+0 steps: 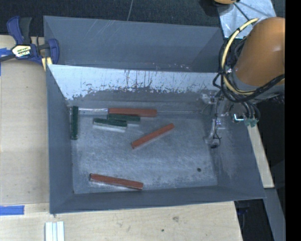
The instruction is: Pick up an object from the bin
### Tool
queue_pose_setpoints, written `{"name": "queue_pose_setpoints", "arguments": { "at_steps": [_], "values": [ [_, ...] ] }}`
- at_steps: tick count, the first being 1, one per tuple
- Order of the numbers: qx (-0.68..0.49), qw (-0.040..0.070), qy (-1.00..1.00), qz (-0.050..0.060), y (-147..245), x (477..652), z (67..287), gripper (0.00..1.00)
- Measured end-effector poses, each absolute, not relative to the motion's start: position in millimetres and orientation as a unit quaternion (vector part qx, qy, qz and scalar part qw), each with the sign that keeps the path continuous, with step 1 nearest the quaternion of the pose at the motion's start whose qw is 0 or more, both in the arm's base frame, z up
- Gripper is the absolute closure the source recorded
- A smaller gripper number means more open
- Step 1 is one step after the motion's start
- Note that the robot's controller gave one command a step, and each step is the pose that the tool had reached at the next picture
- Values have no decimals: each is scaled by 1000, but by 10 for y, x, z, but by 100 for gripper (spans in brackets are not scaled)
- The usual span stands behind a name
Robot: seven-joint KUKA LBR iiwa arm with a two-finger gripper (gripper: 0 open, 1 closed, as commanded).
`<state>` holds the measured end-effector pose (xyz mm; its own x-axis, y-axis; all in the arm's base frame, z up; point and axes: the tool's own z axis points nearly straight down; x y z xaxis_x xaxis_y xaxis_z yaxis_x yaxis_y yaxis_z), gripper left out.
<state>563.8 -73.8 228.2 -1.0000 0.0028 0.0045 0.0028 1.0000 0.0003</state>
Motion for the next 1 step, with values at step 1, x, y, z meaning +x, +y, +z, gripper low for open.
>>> {"name": "queue_pose_setpoints", "arguments": {
  "at_steps": [1],
  "values": [
    [0,-2,-1000,0,-735,5653,2331,0]
  ]
}}
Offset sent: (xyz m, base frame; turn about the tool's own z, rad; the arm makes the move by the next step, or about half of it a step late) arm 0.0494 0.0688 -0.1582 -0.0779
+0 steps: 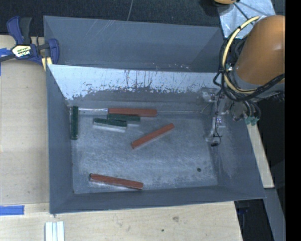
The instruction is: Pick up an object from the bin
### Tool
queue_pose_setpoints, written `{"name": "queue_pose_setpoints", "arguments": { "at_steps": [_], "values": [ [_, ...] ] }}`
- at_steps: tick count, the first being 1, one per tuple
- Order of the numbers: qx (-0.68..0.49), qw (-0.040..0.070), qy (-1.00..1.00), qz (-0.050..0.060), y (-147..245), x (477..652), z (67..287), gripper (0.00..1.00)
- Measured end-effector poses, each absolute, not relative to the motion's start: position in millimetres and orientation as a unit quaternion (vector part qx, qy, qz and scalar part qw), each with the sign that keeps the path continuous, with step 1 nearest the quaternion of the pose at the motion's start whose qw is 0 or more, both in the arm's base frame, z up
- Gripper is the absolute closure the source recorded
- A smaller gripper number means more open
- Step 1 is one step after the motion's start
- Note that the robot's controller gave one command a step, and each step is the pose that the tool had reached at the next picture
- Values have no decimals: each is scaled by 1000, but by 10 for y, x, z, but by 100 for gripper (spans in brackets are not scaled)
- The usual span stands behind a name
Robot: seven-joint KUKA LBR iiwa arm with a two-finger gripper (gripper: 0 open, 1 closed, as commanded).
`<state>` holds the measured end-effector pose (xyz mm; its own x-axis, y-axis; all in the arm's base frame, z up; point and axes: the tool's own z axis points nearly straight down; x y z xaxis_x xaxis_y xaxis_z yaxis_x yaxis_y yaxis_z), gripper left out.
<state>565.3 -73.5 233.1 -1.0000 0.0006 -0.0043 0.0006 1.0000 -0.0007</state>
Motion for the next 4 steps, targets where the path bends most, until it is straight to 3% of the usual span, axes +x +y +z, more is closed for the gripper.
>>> {"name": "queue_pose_setpoints", "arguments": {
  "at_steps": [1,2,3,4],
  "values": [
    [-15,5,1000,-1,-464,5867,1689,0],
    [27,1,1000,0,164,6033,1593,0],
    [-84,1,996,0,215,6076,1441,0],
    [-44,2,999,0,287,6080,684,0]
  ]
}}
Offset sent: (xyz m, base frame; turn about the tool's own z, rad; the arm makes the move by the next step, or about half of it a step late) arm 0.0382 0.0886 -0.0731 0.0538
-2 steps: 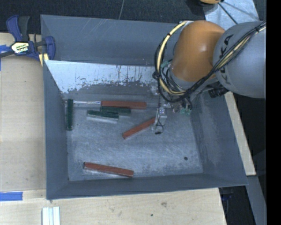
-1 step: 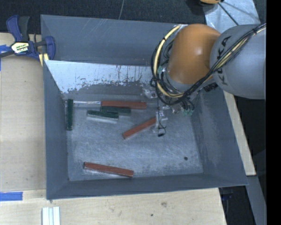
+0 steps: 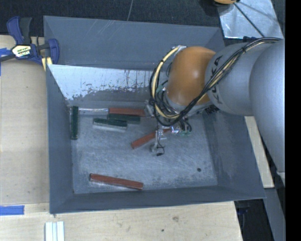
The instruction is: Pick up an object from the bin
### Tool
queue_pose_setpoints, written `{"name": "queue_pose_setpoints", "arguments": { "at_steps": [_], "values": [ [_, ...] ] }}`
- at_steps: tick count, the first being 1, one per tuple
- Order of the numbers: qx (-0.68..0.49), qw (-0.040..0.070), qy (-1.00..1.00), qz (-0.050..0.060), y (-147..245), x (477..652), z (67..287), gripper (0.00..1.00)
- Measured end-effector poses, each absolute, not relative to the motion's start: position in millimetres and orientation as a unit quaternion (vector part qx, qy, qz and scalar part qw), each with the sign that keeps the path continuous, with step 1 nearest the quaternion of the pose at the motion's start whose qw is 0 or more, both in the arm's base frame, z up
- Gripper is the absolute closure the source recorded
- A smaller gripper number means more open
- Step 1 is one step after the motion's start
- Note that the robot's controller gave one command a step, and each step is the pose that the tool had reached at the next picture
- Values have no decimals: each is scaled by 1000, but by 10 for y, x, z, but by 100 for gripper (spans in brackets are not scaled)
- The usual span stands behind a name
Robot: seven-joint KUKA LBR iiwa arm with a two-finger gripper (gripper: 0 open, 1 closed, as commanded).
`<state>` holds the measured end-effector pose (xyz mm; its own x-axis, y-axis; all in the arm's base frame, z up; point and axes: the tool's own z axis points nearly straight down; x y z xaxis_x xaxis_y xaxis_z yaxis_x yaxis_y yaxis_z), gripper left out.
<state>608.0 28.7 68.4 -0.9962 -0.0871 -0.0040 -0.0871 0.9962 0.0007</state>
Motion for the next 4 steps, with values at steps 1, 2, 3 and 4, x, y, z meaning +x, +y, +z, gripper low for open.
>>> {"name": "queue_pose_setpoints", "arguments": {
  "at_steps": [1,2,3,4],
  "values": [
    [-131,4,991,0,330,6077,719,100],
    [-131,4,991,0,330,6078,719,100],
    [-131,3,991,0,329,6069,745,100],
    [-131,0,991,0,328,6063,875,100]
  ]
}}
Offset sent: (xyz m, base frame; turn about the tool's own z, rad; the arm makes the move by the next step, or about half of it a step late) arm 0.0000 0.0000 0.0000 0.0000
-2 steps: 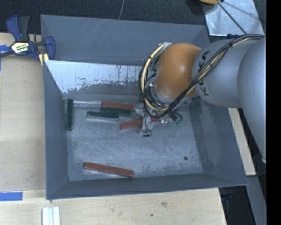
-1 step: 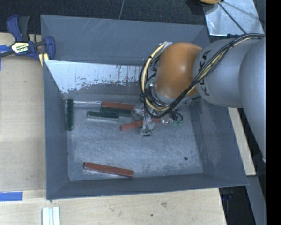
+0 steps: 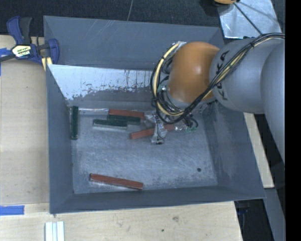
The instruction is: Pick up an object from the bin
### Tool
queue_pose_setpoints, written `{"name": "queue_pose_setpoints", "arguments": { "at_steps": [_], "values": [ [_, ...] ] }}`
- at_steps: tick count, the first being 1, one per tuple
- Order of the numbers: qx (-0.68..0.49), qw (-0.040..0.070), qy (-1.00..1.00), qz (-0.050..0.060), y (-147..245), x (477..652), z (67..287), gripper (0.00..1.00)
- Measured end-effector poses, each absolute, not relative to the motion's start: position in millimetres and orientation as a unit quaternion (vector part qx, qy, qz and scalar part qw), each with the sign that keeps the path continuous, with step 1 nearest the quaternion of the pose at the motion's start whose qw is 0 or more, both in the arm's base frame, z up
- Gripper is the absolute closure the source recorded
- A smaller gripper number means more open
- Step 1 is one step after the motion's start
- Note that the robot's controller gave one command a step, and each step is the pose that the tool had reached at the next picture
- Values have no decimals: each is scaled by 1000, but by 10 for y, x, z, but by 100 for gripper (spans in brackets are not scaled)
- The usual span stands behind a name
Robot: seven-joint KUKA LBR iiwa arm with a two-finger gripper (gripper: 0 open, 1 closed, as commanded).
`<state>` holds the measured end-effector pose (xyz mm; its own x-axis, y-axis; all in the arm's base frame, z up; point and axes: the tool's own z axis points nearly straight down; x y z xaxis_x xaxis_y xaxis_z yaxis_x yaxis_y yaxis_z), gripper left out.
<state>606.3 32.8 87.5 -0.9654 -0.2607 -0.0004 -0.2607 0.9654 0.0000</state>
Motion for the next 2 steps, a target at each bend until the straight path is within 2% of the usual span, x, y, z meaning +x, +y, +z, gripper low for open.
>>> {"name": "queue_pose_setpoints", "arguments": {
  "at_steps": [2],
  "values": [
    [-131,3,991,0,328,6081,1009,100]
  ]
}}
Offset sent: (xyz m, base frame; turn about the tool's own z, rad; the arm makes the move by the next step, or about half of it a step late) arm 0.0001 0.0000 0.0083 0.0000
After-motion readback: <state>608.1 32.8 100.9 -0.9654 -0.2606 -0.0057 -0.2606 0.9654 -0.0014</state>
